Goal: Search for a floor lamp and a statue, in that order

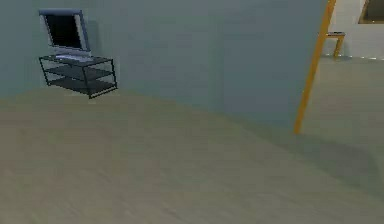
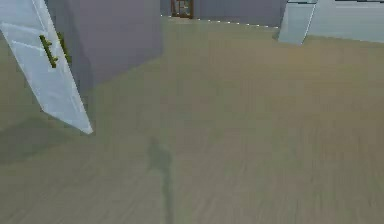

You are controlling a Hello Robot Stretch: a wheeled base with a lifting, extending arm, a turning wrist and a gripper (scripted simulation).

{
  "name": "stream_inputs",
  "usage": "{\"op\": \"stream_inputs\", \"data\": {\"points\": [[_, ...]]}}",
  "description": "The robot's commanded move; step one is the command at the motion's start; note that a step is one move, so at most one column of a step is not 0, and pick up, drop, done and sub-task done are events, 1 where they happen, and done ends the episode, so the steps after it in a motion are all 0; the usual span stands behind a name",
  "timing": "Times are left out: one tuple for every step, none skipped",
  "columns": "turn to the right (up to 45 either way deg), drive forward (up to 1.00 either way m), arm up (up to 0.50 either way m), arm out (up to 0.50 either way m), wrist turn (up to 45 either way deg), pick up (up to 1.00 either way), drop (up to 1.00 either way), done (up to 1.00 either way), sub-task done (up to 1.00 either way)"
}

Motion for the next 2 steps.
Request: {"op": "stream_inputs", "data": {"points": [[-45.0, 0.0, 0.0, 0.0, 0.0, 0.0, 0.0, 0.0, 0.0], [-45.0, 0.0, 0.0, 0.0, 0.0, 0.0, 0.0, 0.0, 0.0]]}}
